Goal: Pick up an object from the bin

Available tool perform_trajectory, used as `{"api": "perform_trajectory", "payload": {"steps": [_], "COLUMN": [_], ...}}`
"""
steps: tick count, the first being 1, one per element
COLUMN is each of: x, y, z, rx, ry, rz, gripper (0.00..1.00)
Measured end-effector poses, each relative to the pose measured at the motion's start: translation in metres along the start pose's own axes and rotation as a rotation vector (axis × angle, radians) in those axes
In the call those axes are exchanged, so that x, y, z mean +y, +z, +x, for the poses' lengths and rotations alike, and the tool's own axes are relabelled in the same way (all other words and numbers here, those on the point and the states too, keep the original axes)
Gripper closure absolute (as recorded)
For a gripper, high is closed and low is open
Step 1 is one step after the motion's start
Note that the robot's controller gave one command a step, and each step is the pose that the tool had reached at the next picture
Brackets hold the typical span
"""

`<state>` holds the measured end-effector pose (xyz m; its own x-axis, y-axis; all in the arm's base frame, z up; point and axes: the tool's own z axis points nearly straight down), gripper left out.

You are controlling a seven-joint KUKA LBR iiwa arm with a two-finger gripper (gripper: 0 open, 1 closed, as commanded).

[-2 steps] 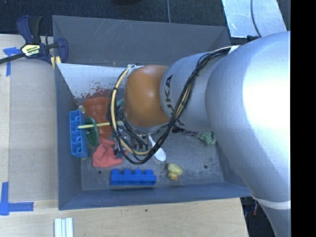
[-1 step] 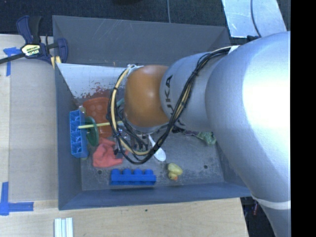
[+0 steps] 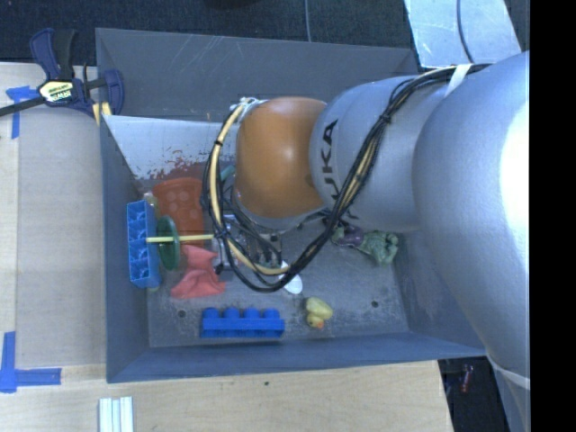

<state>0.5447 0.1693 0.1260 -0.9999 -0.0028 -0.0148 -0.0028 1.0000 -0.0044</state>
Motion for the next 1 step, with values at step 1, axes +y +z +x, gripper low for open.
{"api": "perform_trajectory", "payload": {"steps": [1], "x": [0.0020], "y": [-0.0769], "z": [-0.0086], "rx": [-0.003], "ry": [-0.231], "rz": [-0.001], "gripper": [1.00]}}
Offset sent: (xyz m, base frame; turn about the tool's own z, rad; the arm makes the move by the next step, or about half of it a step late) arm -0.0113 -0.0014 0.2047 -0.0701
